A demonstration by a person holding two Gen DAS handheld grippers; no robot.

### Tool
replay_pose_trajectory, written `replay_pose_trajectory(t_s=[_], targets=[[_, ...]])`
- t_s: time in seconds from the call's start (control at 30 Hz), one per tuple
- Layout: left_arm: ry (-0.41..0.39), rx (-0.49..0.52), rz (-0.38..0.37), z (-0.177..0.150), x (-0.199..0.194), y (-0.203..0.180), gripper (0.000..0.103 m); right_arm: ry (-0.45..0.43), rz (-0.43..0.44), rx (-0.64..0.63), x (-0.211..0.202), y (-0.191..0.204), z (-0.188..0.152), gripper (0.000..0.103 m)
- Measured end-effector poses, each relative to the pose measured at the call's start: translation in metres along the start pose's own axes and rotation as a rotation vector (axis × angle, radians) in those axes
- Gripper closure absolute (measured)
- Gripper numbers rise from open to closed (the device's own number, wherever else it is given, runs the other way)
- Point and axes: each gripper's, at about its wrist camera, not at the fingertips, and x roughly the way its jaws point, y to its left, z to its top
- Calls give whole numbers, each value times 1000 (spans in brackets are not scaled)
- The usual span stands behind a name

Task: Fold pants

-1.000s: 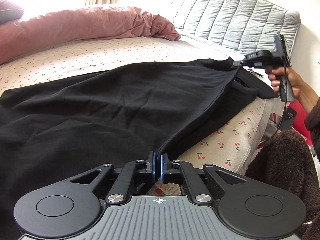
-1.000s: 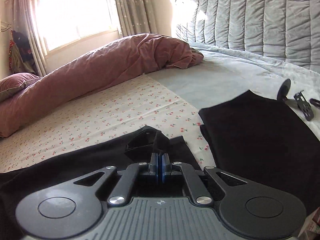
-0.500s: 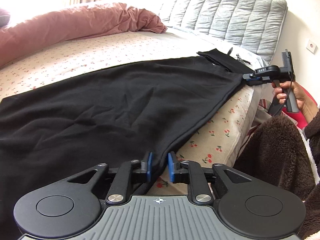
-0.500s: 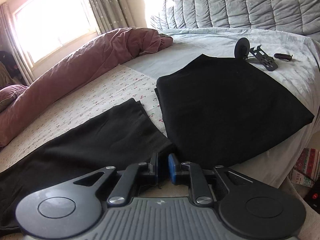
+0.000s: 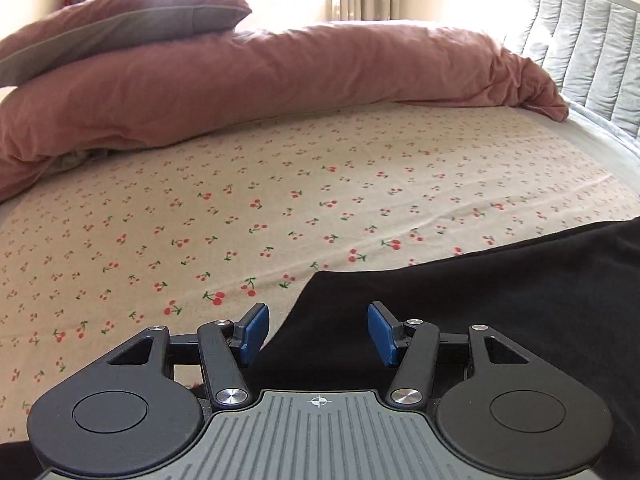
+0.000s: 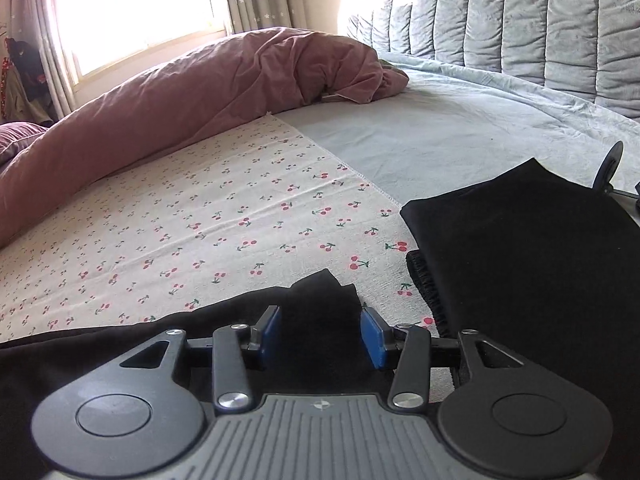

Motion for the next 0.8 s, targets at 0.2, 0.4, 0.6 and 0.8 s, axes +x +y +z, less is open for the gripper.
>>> replay_pose_trajectory(t_s=[0.2, 0.4, 0.6, 0.8], targets=[[-11, -60, -8, 2, 31, 0, 100, -98, -75, -35, -7, 6, -3, 101], [-82, -77, 91, -10, 34, -11, 89, -85, -70, -30, -11, 9, -2, 87], [-110, -42, 107, -12, -12, -37, 48, -79, -8, -161, -59, 22, -19, 53], [-131, -118, 19, -36, -52, -81, 26, -77, 38, -240, -87, 50, -51, 39]])
